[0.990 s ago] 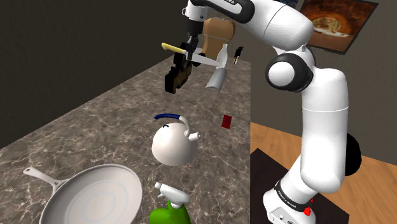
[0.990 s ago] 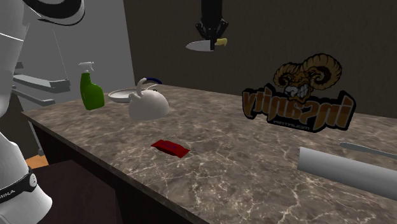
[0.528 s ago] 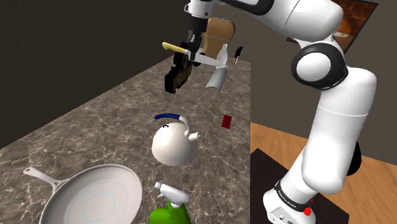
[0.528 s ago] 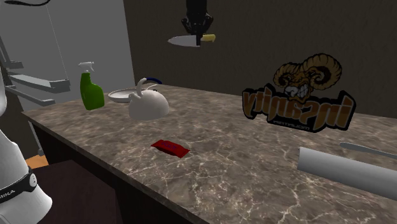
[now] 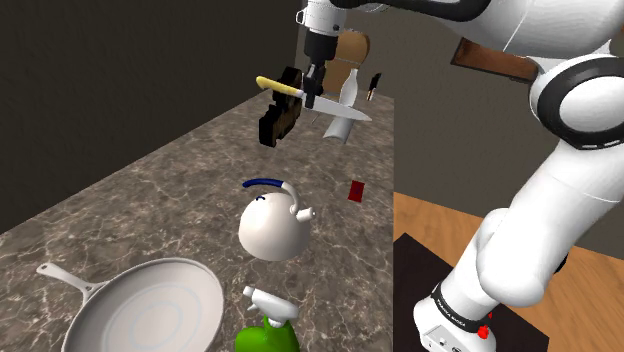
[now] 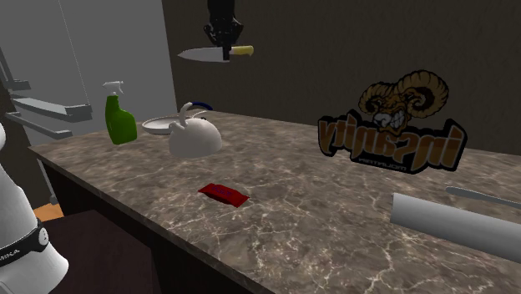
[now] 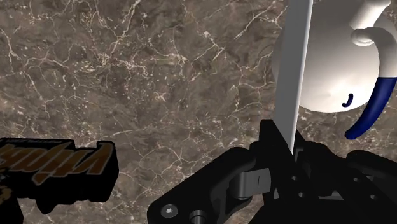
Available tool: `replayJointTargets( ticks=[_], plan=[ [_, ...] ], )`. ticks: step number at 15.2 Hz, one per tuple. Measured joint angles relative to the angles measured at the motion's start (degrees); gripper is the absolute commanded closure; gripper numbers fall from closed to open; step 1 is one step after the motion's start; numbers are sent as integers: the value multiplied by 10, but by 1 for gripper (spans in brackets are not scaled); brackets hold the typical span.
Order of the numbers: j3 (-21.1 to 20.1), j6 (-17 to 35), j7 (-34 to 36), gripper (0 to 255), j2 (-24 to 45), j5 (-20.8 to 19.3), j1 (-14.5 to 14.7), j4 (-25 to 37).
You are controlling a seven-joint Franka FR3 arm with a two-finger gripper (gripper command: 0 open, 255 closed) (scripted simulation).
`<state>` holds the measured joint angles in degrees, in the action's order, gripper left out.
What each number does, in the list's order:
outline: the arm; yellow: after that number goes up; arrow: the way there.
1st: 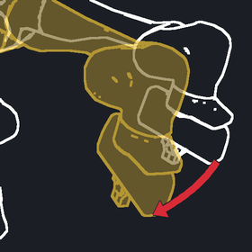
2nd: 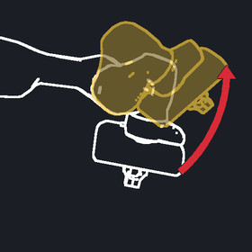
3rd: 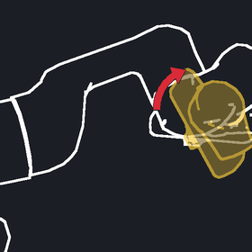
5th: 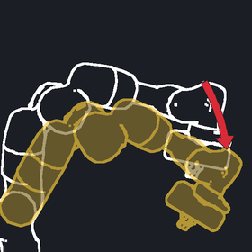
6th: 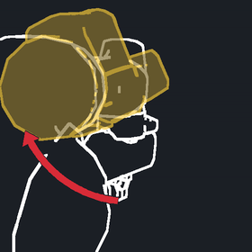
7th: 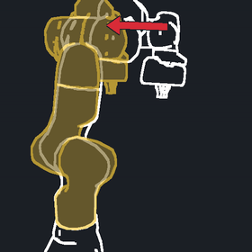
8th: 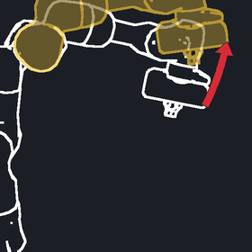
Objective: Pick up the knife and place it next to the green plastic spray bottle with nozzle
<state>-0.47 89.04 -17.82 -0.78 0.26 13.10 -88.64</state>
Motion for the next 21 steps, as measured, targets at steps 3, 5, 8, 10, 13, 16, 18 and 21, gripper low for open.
replayJointTargets(
  ticks=[3,5,8,10,13,16,18,21],
  plan=[
    [-17,4,33,255,-50,1,16,-53],
    [-29,11,55,255,-81,4,25,-92],
    [-45,14,81,255,-127,10,37,-141],
    [-56,13,100,255,-158,15,45,-169],
    [-78,11,132,255,-196,26,59,-205],
    [-102,2,167,255,-228,39,73,-226],
    [-115,-1,186,255,-247,47,81,-241],
    [-132,7,209,255,-266,58,91,-267]
  ],
)
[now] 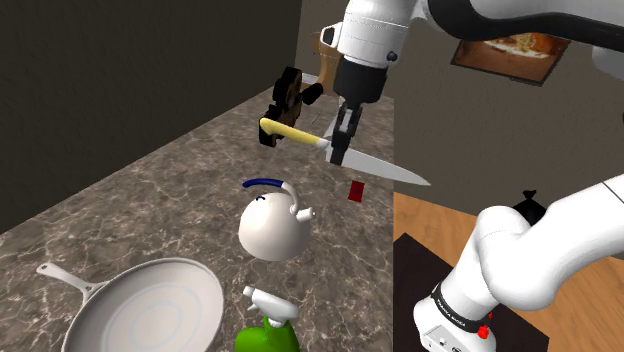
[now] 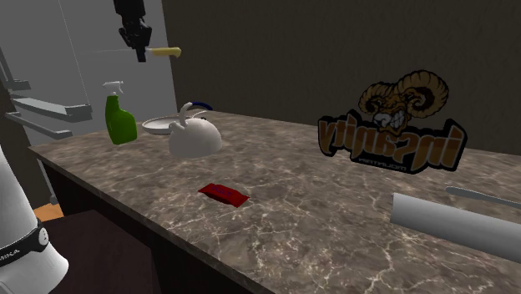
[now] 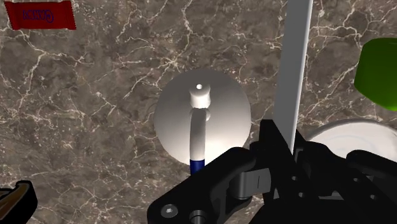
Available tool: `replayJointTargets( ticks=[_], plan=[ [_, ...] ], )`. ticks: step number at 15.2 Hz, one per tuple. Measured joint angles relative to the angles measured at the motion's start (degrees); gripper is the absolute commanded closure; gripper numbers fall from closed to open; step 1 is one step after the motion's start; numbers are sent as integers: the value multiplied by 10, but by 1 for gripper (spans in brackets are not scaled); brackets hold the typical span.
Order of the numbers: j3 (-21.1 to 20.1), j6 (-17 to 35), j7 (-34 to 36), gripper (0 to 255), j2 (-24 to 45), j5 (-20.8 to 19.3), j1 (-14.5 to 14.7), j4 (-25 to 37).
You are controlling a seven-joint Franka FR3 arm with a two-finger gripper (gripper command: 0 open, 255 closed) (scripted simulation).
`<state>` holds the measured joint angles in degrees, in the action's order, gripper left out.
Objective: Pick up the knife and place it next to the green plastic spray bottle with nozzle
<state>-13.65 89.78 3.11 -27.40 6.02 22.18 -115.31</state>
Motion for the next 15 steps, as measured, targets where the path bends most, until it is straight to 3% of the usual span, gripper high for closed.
replayJointTargets(
  ticks=[15],
  plan=[
    [-7,110,-4,255,-21,9,5,-131]
  ],
)
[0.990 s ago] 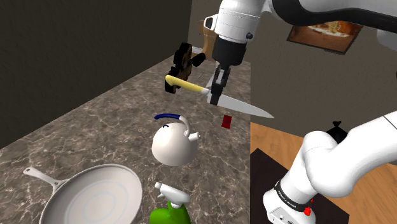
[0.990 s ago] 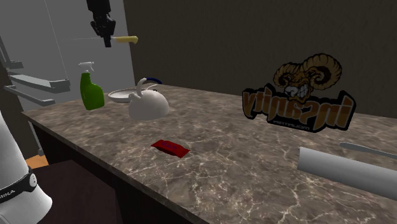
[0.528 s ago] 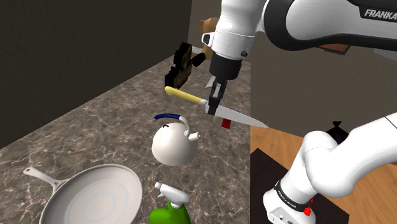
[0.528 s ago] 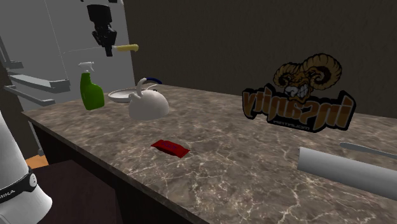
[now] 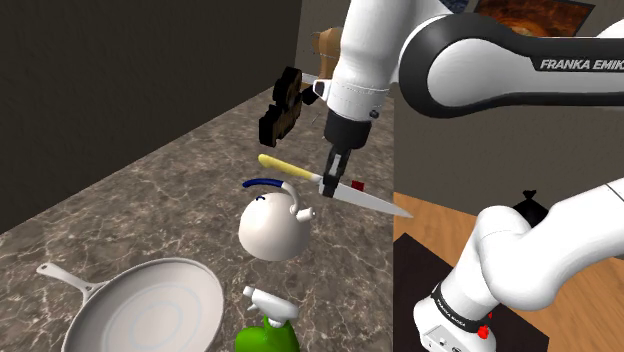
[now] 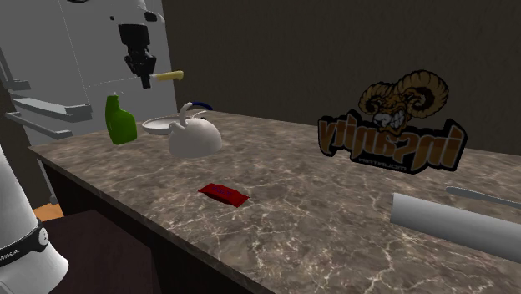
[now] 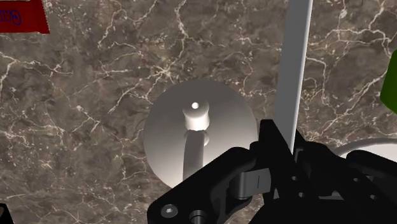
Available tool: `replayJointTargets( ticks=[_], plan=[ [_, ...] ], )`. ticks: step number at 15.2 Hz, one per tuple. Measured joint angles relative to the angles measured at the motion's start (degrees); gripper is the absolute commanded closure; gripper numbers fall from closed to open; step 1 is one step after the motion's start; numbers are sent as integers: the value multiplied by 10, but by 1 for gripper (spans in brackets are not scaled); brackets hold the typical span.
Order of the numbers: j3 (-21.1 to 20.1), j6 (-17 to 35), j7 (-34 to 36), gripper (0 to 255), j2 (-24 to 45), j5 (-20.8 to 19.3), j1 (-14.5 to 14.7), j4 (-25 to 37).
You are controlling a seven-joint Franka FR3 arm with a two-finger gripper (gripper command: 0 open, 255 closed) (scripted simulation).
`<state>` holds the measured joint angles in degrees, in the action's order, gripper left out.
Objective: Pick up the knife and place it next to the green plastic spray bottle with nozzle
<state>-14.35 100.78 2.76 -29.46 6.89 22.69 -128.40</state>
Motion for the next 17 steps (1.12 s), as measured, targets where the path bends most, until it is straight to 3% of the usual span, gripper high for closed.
replayJointTargets(
  ticks=[17],
  plan=[
    [-15,137,1,255,17,9,4,-120]
  ],
)
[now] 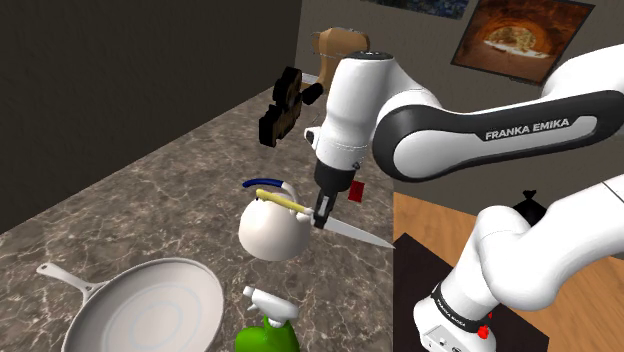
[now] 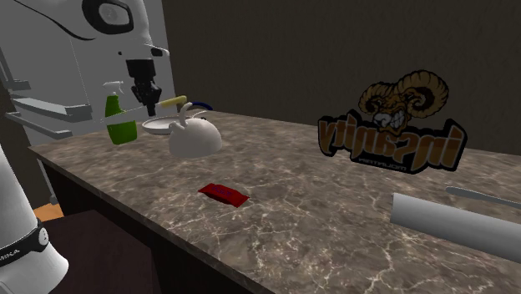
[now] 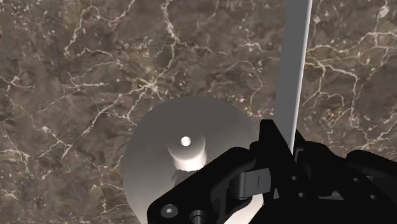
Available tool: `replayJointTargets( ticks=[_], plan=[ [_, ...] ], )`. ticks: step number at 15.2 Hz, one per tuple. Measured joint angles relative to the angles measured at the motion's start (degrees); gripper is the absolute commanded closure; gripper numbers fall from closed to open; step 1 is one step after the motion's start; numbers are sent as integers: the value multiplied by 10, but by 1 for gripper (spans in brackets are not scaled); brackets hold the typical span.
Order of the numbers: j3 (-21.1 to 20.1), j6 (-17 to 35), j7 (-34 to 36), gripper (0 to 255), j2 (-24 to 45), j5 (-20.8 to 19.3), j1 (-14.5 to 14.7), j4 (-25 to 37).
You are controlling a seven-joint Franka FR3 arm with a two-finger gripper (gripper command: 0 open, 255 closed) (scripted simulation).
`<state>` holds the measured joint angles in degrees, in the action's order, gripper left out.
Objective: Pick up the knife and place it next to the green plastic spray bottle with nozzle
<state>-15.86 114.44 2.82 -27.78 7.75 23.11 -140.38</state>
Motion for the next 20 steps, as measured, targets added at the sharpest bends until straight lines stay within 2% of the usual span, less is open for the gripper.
replayJointTargets(
  ticks=[20],
  plan=[
    [-21,175,5,255,72,2,-1,-102]
  ],
)
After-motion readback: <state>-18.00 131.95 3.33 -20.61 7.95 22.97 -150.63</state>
